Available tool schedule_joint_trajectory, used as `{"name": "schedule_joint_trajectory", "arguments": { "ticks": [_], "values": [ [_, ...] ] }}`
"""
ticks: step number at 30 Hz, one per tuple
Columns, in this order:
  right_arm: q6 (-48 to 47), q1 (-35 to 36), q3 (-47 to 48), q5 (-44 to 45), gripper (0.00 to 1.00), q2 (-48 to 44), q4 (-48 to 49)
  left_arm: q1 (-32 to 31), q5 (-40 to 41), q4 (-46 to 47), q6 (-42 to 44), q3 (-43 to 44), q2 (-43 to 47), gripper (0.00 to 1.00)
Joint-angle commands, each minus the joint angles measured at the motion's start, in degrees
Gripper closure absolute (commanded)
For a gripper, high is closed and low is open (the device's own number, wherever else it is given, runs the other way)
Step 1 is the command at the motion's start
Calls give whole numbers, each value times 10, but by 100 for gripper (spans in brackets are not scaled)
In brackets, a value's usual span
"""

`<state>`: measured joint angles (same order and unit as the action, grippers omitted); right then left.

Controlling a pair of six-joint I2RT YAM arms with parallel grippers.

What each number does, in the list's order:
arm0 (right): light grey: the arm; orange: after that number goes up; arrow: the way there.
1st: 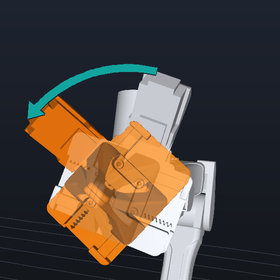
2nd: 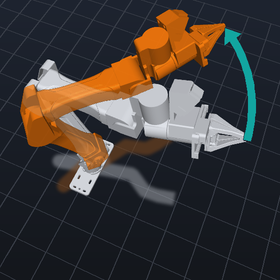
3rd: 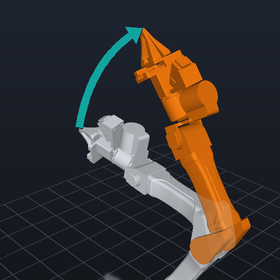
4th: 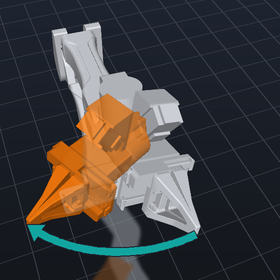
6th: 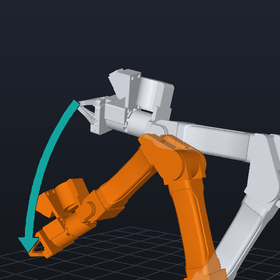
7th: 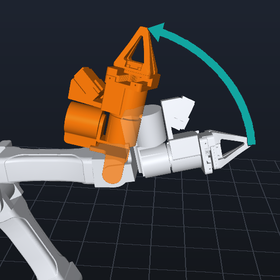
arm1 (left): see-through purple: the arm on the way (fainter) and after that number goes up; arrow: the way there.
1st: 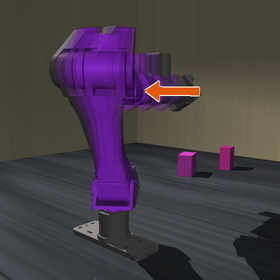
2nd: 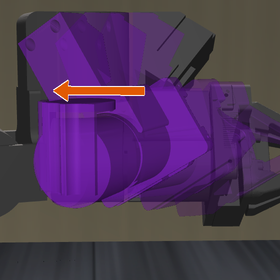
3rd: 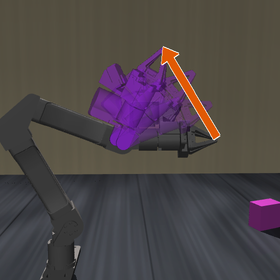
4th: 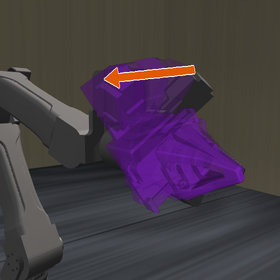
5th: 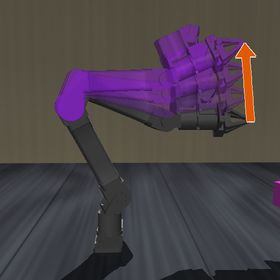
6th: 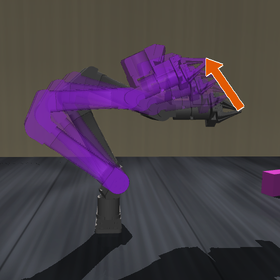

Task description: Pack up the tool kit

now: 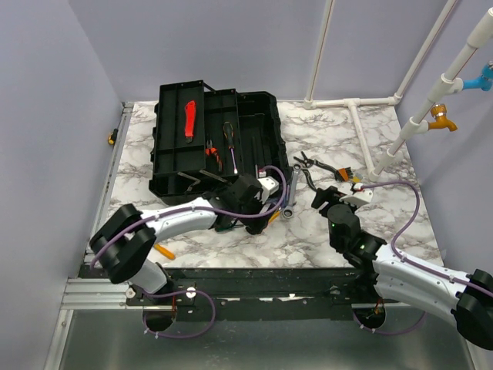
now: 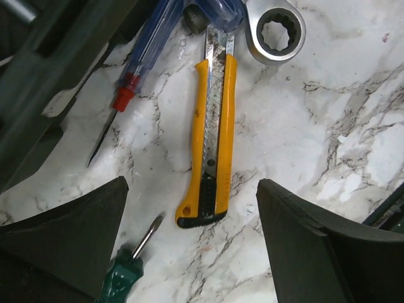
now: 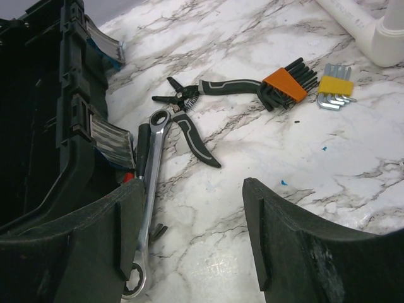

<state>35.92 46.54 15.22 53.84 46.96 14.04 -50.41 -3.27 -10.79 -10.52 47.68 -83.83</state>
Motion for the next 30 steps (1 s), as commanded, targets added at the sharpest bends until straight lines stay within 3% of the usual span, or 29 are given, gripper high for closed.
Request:
{"name": "schedule_joint_trajectory", "arguments": {
  "ticks": [1, 8, 10, 21, 24, 30],
  "values": [
    [8, -1, -6, 30, 30, 1, 10, -16, 26, 1, 11, 47, -64, 16],
    [10, -1, -7, 27, 30, -1, 11, -43, 51, -39, 19, 92, -148, 20],
    [8, -1, -6, 23, 31, 0, 12, -47, 54, -45, 18, 97, -158, 25],
    [14, 0, -9, 21, 30, -10, 6, -58, 13, -81, 14, 100, -127, 92],
    [12, 0, -6, 17, 30, -8, 7, -64, 6, -86, 7, 95, -106, 100],
    [15, -1, -6, 18, 30, -13, 1, -65, -15, -90, -15, 87, -37, 100]
  ]
}}
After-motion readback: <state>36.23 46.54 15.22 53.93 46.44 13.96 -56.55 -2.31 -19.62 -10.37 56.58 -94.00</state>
